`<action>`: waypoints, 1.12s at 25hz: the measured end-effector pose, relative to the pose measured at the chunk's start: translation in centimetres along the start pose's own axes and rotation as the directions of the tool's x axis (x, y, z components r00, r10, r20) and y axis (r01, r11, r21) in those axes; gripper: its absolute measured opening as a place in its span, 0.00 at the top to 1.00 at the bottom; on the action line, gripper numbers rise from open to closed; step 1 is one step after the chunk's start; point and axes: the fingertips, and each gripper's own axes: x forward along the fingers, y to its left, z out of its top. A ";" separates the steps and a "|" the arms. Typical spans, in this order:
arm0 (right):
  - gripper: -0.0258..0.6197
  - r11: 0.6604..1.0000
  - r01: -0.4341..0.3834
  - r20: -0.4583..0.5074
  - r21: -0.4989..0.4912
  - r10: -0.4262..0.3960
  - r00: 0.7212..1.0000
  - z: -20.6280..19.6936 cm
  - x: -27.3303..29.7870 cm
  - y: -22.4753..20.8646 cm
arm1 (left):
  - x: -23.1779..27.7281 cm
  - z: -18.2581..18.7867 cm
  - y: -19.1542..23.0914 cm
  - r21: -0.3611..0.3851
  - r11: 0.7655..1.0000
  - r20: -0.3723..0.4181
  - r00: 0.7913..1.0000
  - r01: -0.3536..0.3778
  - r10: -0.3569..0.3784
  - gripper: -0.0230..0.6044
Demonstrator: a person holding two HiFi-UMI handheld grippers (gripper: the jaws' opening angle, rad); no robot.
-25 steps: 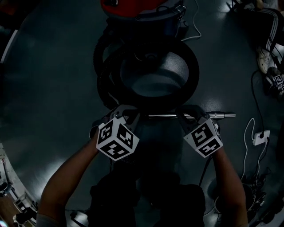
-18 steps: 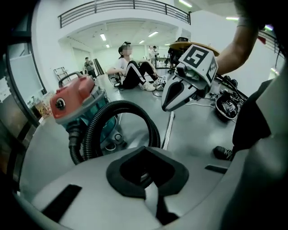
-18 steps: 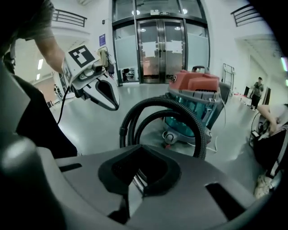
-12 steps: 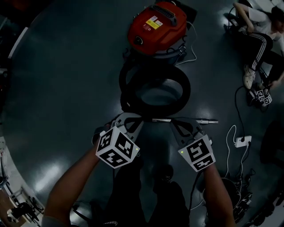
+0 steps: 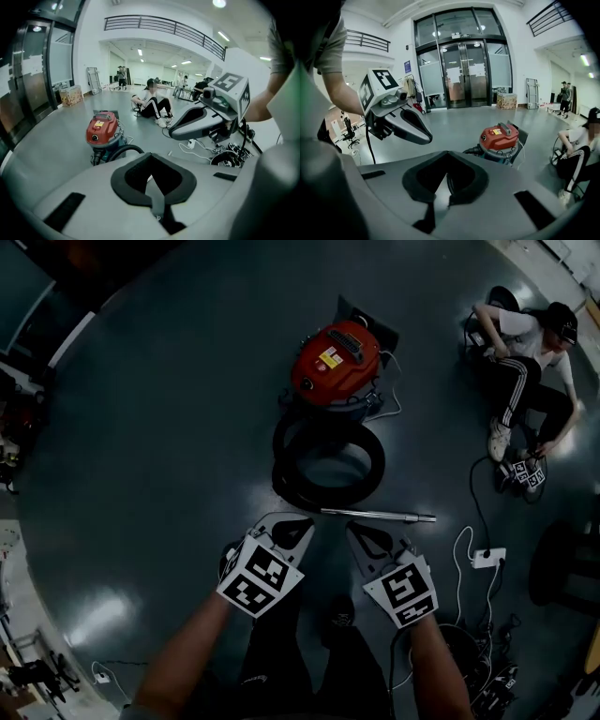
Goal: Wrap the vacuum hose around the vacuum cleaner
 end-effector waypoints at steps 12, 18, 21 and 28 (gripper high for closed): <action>0.95 0.992 -0.124 0.114 -0.007 0.124 0.986 5.5 -15.6 12.0 | -14.6 4.1 -12.8 -0.166 0.975 0.140 0.976 -0.145 0.169 0.95; 0.95 0.989 -0.144 0.230 -0.018 0.144 0.962 9.5 -21.9 16.2 | -21.9 7.2 -17.2 -0.152 0.956 0.232 0.931 -0.250 0.280 0.95; 0.95 0.986 -0.160 0.281 -0.043 0.166 0.945 12.1 -24.4 18.2 | -26.1 9.3 -17.9 -0.172 0.938 0.299 0.891 -0.301 0.341 0.95; 0.95 0.978 -0.140 0.385 -0.155 0.191 0.903 19.3 -27.9 21.0 | -32.2 12.9 -17.9 -0.172 0.921 0.405 0.827 -0.351 0.391 0.95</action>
